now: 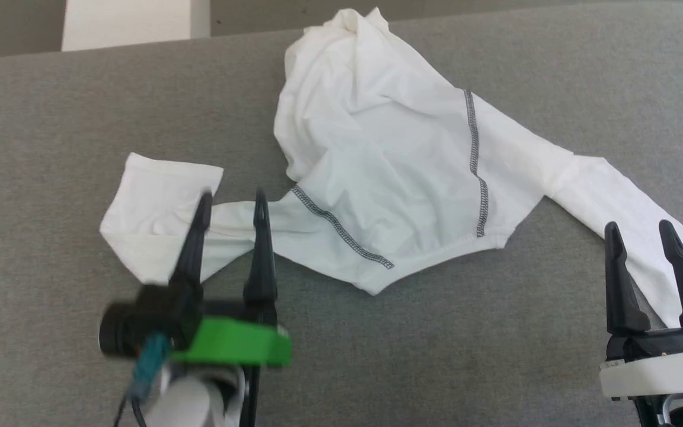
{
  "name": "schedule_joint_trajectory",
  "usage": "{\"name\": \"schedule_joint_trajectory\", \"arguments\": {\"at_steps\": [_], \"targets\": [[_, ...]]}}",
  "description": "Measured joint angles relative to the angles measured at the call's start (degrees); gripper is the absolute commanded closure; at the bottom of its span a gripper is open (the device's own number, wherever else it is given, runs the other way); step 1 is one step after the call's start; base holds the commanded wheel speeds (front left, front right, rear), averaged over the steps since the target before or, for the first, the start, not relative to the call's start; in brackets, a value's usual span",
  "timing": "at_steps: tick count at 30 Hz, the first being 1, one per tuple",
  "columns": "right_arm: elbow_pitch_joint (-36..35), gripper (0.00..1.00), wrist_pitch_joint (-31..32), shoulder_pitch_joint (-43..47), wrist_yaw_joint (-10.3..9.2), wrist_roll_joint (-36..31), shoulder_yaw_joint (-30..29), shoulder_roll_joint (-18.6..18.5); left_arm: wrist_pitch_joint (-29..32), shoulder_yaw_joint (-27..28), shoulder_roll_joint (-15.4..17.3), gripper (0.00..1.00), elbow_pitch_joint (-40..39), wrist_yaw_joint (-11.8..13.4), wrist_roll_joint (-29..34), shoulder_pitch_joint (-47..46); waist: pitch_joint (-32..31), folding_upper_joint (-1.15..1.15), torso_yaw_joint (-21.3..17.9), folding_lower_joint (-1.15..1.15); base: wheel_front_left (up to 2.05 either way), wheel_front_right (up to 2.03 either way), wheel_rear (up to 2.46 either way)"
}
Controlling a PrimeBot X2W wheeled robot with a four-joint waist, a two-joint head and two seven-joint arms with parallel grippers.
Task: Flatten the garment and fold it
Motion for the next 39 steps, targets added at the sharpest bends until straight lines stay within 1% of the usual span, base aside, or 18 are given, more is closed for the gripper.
{"name": "schedule_joint_trajectory", "arguments": {"at_steps": [1, 3, 5, 7, 9, 11, 13, 14, 18, 23, 25, 34, 37, 39], "targets": [[-0.18, 0.00, 0.05, 0.30, 0.00, 0.01, 0.03, 0.00, 0.00, -0.29, 0.03, 0.00, -0.89, 0.64, 0.56, 2.83, -0.51, 0.00, 0.43, 0.00, 0.00, 0.00, 0.00], [-0.69, 0.00, 0.34, 0.97, 0.00, 0.08, 0.01, -0.01, -0.02, -0.45, 0.13, 0.00, -1.53, 0.96, 1.47, 6.36, -1.20, 0.00, 1.38, 0.00, 0.00, 0.00, 0.00], [-1.02, 0.00, 0.75, 1.19, 0.00, 0.07, 0.20, -0.01, -0.02, -1.56, 1.89, 0.00, -0.63, 0.73, 3.52, 7.33, -1.66, 0.00, 2.41, 0.00, 0.00, 0.00, 0.00], [-1.49, 0.00, 1.25, 1.22, 0.00, 0.05, 0.65, 0.00, 1.02, -3.03, 4.71, 0.00, 0.64, -0.43, 6.42, 6.91, -2.01, 0.00, 3.50, 0.00, 0.00, 0.00, 0.00], [-1.98, 0.00, 1.42, 1.24, 0.00, 0.03, 0.76, 0.01, 3.50, -5.03, 7.01, 0.00, 1.68, -2.48, 8.34, 5.77, -2.14, 0.00, 4.37, 0.00, 0.00, 0.00, 0.00], [-2.43, 0.00, 1.80, 1.23, 0.00, -0.04, 1.01, 0.01, 7.39, -7.99, 9.26, 0.00, 2.99, -5.63, 10.76, 3.17, -1.98, 0.00, 5.07, 0.00, 0.00, 0.00, 0.00], [-2.64, 0.00, 1.90, 1.23, 0.00, -0.04, 1.35, 0.02, 10.61, -10.02, 10.35, 0.00, 3.93, -8.53, 11.90, 0.49, -1.50, 0.00, 5.33, 0.00, 0.00, 0.00, 0.00], [-2.66, 0.00, 2.00, 1.22, 0.00, -0.05, 1.48, 0.01, 11.93, -11.00, 10.67, 0.00, 4.35, -9.80, 12.59, -0.89, -1.18, 0.00, 5.38, 0.00, 0.00, 0.00, 0.00], [-2.64, 0.00, 2.00, 1.20, 0.00, -0.04, 1.77, 0.02, 15.30, -13.74, 10.87, 0.00, 5.78, -13.39, 14.02, -5.05, 0.08, 0.00, 4.93, 0.00, 0.00, 0.00, 0.00], [-2.52, 0.00, 1.97, 0.89, 0.00, -0.01, 2.03, 0.02, 18.85, -16.73, 10.69, 0.00, 9.66, -16.40, 16.13, -8.64, 1.57, 0.00, 3.72, 0.00, 0.00, 0.00, 0.00], [-2.46, 0.00, 1.90, 0.72, 0.00, 0.00, 2.04, 0.02, 19.82, -17.39, 10.60, 0.00, 11.21, -16.91, 16.91, -9.65, 2.14, 0.00, 3.15, 0.00, 0.00, 0.00, 0.00], [-2.12, 0.00, 1.47, -0.23, 0.00, 0.25, 1.85, 0.02, 20.69, -18.75, 9.27, 0.00, 16.13, -16.91, 19.85, -14.05, 4.82, 0.00, 1.08, 0.00, 0.00, 0.00, 0.00], [-2.07, 0.00, 1.47, -0.48, 0.00, 0.25, 1.83, 0.01, 21.25, -19.47, 9.06, 0.00, 18.06, -17.75, 20.15, -15.49, 5.38, 0.00, 0.80, 0.00, 0.00, 0.00, 0.00], [-2.05, 0.00, 1.47, -0.55, 0.00, 0.25, 1.85, 0.01, 21.28, -19.59, 8.68, 0.00, 19.35, -17.90, 20.16, -16.43, 5.63, 0.00, 0.73, 0.00, 0.00, 0.00, 0.00]]}}
